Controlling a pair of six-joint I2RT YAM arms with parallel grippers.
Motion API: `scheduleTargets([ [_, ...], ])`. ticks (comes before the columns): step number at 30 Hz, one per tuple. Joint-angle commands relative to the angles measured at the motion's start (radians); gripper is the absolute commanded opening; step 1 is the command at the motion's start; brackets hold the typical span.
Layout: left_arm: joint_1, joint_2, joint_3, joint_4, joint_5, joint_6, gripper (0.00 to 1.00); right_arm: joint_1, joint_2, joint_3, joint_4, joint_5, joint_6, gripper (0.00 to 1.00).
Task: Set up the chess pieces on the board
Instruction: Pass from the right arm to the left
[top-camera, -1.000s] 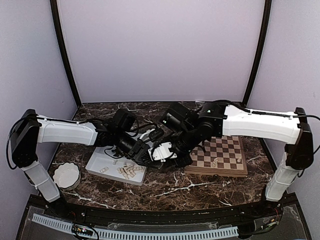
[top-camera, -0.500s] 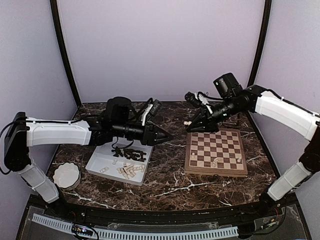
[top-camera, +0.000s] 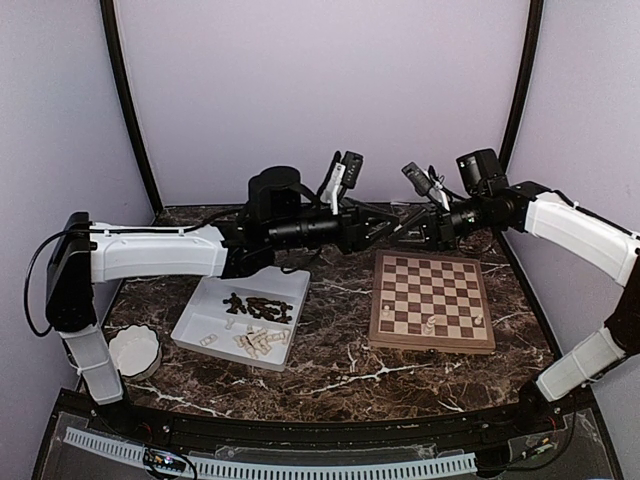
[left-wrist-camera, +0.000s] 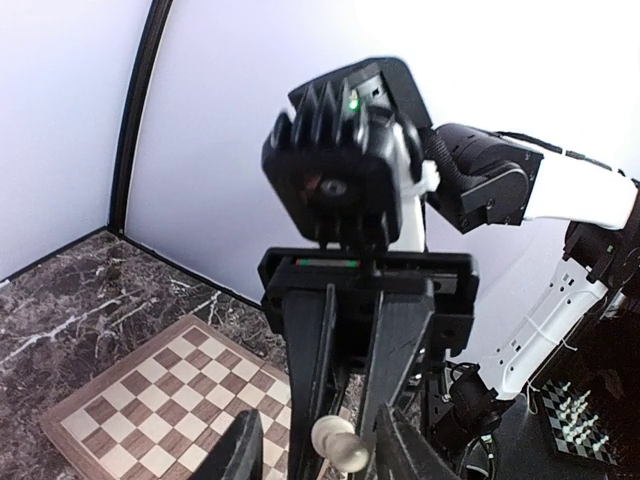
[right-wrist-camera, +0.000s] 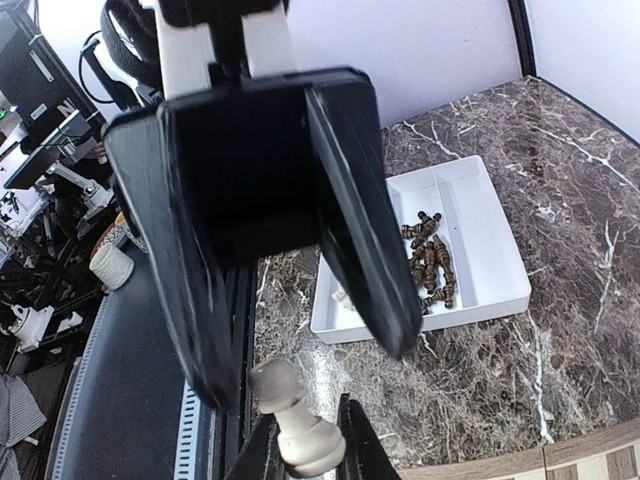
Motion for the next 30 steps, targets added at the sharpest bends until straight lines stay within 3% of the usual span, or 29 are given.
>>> scheduleTargets([
  [1,-0.014,0.029,0.053,-0.015,-0.009,0.005,0.38,-0.006,-0.029,-0.022,0.05,-0.039,0.029,0.08],
  [12,-0.013,0.036,0.049,0.0,0.025,-0.013,0.09,-0.011,-0.03,-0.035,0.063,-0.036,0.037,0.1],
  [14,-0.014,0.04,0.053,-0.005,0.024,-0.009,0.06,-0.013,-0.037,-0.031,0.031,-0.016,0.003,0.17],
  [17,-0.013,0.06,0.108,-0.068,-0.004,0.016,0.04,-0.043,-0.063,-0.018,-0.094,0.07,-0.124,0.35],
  [20,-0.014,0.136,0.245,-0.259,-0.044,0.069,0.03,-0.147,-0.082,-0.027,-0.244,0.095,-0.267,0.45],
  [25,-0.014,0.293,0.426,-0.558,-0.07,0.132,0.02,-0.417,-0.113,-0.089,-0.383,0.01,-0.413,0.48],
  [30,-0.024,0.414,0.572,-0.729,-0.052,0.208,0.01,-0.588,-0.192,-0.228,-0.196,0.128,-0.213,0.5],
])
